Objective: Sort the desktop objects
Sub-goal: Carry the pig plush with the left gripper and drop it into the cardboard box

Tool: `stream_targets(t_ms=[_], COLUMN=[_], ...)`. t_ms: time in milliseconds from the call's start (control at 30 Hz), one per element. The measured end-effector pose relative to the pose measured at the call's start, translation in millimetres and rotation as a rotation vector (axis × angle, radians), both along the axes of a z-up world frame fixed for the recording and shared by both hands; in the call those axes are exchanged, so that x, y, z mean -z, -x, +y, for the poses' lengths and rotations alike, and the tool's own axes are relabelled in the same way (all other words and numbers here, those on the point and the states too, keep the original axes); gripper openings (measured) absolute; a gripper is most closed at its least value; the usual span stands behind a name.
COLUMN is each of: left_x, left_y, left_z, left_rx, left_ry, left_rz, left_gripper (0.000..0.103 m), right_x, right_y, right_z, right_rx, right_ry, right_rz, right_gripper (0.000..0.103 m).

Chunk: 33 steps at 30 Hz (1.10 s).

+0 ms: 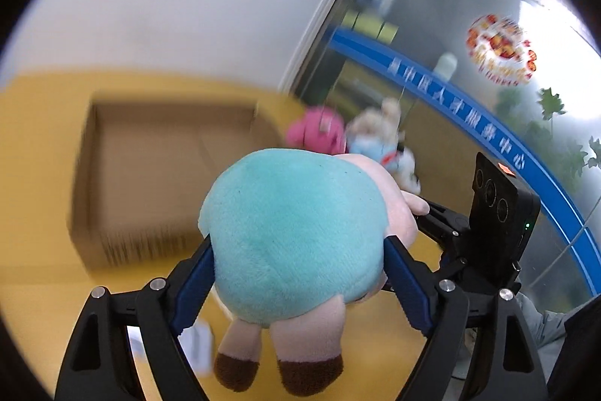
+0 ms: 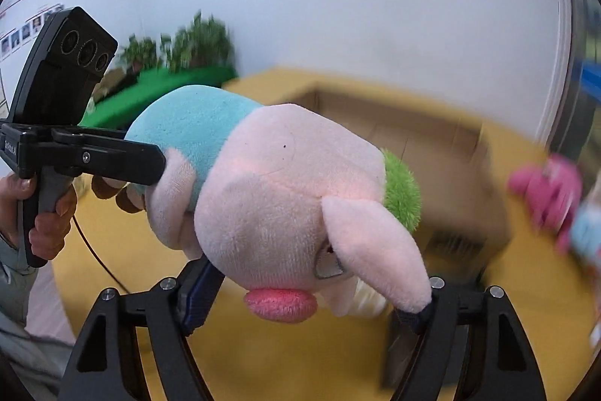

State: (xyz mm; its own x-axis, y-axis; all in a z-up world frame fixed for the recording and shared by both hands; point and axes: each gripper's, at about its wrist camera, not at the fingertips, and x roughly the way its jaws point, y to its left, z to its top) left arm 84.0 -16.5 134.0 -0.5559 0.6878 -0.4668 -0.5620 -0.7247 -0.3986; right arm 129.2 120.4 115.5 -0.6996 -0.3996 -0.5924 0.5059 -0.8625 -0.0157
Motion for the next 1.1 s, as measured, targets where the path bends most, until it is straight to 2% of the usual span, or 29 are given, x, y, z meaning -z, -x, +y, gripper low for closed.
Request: stream_targets(t_ms=[167, 267, 333, 467, 600, 700, 800, 1033, 1100], left_x=[-84, -124, -143, -165, -165, -146, -118, -11, 21], left_y=[32, 53, 66, 100, 139, 180, 217, 305, 324], left_z=[-3, -11, -19, -36, -52, -65, -71, -74, -70], left_rx=[-0.034, -0.047, -0.062, -0.105, -0.147, -0.191, -0.219, -0.238, -0.248], left_ry=[0.018, 0.017, 0.012, 0.008, 0.001, -0.002, 0.019, 0.05, 0.089], left_rz=[0.192, 0.261, 0.292, 0.315, 0.292, 0.231, 0.156, -0.112, -0.185], left_gripper=[0.085, 0.085, 0.085, 0.085, 0.085, 0.085, 0.085, 0.085, 0.085], right_x=[-80, -128, -149, -182, -197, -188, -163, -54, -18], right_y=[43, 69, 85, 127, 177, 225, 274, 362, 384], right_z=[-7, -16, -23, -36, -52, -61, -67, -79, -80], right_rx=[0.006, -0.01, -0.014, -0.036, -0.057, -0.067, -0.069, -0.045, -0.038], right_ry=[0.003, -0.005, -0.008, 0.002, 0.003, 0.01, 0.025, 0.011, 0.01], right_rz=[0.159, 0.254, 0.287, 0.308, 0.296, 0.251, 0.174, -0.032, -0.106], right_gripper=[0.077, 0.077, 0.076, 0.076, 0.076, 0.076, 0.076, 0.076, 0.075])
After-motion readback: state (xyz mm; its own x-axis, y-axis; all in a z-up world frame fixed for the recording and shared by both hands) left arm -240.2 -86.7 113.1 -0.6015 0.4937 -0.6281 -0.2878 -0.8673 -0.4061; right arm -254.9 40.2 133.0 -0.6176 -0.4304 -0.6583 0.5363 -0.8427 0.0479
